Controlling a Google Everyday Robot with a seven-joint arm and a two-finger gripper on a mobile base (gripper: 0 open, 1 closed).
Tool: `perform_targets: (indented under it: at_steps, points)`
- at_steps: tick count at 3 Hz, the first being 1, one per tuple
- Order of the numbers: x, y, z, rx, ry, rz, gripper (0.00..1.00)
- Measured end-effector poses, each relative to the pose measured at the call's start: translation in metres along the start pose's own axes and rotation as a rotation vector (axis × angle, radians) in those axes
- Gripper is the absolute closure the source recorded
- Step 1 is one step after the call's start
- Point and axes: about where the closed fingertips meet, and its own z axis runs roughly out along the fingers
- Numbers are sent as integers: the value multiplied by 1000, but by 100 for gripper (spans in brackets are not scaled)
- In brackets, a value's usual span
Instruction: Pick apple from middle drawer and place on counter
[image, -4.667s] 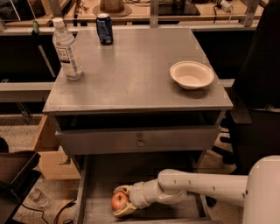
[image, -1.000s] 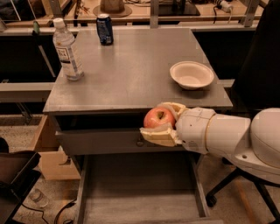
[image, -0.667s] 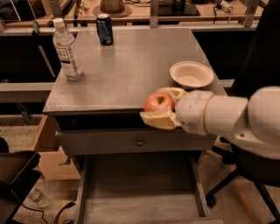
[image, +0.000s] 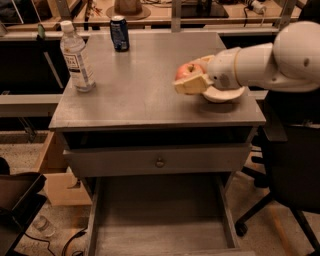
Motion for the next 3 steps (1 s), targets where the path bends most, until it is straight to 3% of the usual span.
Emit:
perform_targets:
  at_steps: [1, 2, 3]
  points:
    - [-15, -29, 64, -103, 15, 25, 100]
    - [-59, -39, 109, -173, -6, -17, 100]
    - [-108, -53, 126, -174, -57, -67, 100]
